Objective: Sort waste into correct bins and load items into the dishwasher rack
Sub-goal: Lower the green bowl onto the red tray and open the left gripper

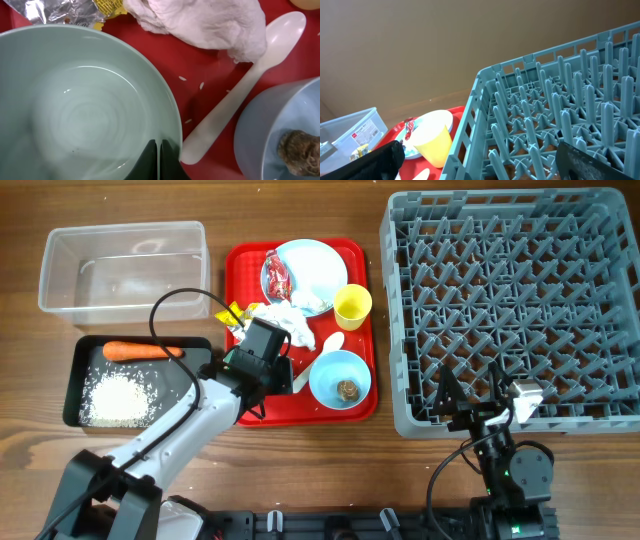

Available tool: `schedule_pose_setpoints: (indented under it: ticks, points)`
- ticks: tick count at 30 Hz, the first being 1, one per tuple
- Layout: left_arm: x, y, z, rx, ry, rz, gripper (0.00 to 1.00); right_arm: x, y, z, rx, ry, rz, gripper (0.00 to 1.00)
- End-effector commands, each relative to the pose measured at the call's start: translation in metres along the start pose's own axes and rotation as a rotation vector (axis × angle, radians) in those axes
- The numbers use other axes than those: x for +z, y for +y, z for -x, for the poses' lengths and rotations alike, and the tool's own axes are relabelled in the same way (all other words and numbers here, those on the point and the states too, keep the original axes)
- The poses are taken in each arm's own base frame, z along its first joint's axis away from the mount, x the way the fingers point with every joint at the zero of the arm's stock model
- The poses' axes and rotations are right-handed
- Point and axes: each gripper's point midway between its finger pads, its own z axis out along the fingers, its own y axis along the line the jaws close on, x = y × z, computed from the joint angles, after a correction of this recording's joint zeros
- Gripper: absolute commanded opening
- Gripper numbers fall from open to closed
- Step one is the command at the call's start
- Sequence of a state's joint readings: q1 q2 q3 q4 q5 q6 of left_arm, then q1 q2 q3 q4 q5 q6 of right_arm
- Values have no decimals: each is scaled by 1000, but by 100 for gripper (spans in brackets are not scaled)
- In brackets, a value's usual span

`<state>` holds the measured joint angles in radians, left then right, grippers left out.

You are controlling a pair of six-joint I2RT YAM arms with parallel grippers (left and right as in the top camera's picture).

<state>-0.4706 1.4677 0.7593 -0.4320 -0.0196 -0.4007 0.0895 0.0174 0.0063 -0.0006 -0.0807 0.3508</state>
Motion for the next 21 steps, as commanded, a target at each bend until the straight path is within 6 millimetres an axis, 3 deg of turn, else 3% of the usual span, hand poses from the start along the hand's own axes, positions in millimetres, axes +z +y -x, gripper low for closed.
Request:
schedule_pose_setpoints:
  ticks: [1,14,21]
  points:
    - [-8,-11,2,17,-1,-52,4,0,-1,2,-8,-12,-7,100]
    - [-10,-17,-9,17,53,-90,4,0,-1,2,-8,-12,-6,100]
    - [-35,-29,17,20,-45,-138,4,0,-1,2,-8,-12,-7,100]
